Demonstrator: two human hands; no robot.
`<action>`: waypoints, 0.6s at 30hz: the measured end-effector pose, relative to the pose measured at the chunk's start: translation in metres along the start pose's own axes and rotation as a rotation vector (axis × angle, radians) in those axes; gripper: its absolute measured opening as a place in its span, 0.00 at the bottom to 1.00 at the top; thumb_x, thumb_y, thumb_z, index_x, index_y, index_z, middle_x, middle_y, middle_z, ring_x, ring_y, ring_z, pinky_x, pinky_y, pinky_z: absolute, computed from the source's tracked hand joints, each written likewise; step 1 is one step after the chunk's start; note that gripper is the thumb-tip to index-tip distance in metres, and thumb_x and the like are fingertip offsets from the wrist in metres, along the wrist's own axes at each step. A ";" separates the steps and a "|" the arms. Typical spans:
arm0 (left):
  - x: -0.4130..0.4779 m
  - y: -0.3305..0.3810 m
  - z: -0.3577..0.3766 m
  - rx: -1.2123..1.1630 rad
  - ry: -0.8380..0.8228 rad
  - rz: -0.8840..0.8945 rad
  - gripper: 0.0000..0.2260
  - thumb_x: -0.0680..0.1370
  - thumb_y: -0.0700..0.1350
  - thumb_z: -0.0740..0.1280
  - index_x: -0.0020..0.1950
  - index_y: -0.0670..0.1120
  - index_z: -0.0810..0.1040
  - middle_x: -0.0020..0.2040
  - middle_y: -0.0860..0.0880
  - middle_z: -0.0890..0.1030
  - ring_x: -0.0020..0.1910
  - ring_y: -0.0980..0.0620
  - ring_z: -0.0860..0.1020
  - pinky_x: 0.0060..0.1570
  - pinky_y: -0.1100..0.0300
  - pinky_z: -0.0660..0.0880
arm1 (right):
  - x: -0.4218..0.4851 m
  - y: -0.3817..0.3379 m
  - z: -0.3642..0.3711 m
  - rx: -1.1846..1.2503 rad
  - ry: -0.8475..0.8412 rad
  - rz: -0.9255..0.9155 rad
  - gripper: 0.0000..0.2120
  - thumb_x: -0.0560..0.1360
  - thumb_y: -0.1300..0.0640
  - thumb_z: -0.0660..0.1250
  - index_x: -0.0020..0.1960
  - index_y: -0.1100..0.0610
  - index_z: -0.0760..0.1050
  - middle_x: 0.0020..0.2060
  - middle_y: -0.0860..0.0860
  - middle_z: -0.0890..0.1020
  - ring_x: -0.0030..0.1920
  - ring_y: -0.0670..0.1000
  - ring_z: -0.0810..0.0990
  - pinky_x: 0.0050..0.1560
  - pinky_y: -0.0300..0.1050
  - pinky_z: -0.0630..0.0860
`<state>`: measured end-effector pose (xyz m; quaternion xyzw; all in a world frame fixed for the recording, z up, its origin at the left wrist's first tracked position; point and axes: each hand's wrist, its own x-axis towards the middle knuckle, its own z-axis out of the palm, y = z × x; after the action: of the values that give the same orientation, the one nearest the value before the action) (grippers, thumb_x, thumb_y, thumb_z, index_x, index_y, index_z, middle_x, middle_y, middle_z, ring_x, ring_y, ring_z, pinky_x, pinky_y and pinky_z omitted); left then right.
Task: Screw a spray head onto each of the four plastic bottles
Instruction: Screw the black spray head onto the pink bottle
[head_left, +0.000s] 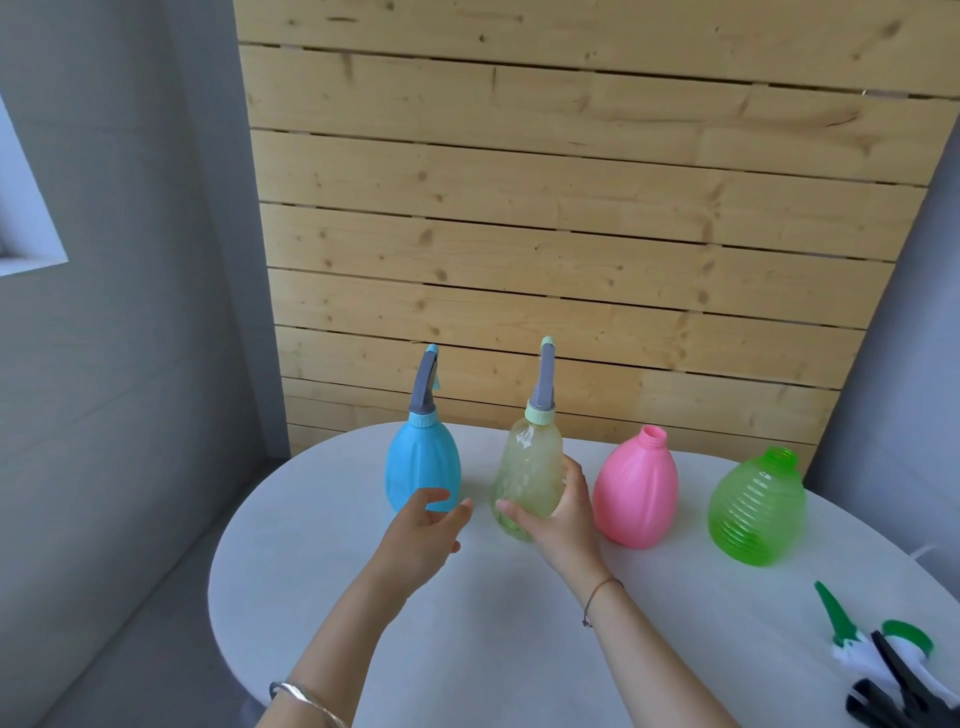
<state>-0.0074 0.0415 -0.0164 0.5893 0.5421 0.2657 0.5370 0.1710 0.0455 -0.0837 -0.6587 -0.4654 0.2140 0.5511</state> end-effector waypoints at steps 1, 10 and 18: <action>0.001 0.000 0.001 0.007 0.001 0.005 0.19 0.79 0.52 0.62 0.68 0.48 0.66 0.56 0.49 0.79 0.50 0.50 0.79 0.54 0.57 0.74 | -0.001 0.000 0.000 -0.004 -0.002 -0.002 0.40 0.61 0.53 0.79 0.67 0.51 0.62 0.60 0.46 0.70 0.59 0.45 0.69 0.55 0.35 0.65; 0.002 0.005 0.009 -0.011 -0.012 0.046 0.18 0.79 0.51 0.62 0.67 0.46 0.68 0.58 0.47 0.79 0.51 0.49 0.80 0.50 0.59 0.74 | -0.016 -0.026 -0.014 -0.125 0.059 -0.163 0.47 0.64 0.52 0.77 0.75 0.53 0.52 0.69 0.46 0.62 0.70 0.43 0.60 0.67 0.36 0.56; -0.007 0.007 0.024 0.033 -0.103 0.149 0.12 0.79 0.51 0.61 0.60 0.48 0.74 0.52 0.51 0.81 0.45 0.55 0.79 0.46 0.62 0.75 | 0.015 -0.048 -0.088 -0.194 0.369 -0.277 0.28 0.75 0.56 0.67 0.72 0.57 0.63 0.73 0.55 0.63 0.74 0.52 0.60 0.73 0.47 0.58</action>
<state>0.0145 0.0284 -0.0151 0.6496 0.4726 0.2652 0.5332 0.2296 0.0102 -0.0089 -0.6664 -0.4610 -0.0328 0.5851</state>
